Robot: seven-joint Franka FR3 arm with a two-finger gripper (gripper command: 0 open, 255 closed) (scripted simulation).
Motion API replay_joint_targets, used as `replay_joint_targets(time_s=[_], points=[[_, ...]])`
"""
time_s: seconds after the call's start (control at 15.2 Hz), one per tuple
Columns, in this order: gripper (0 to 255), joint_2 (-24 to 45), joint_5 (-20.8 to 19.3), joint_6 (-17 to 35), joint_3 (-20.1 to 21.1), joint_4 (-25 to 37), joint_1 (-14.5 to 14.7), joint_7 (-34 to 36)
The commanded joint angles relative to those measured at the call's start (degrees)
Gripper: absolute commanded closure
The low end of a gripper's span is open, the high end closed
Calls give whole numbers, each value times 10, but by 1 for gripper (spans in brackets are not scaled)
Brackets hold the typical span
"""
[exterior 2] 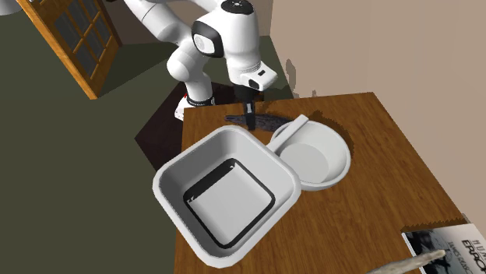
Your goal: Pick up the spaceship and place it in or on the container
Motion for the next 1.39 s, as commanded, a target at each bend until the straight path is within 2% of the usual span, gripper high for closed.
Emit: replay_joint_targets(time_s=[0.0, 1.32], points=[[255, -6, 5, -18, 7, 12, 1, 0], [255, -19, 46, -173, 52, 154, 18, -7]])
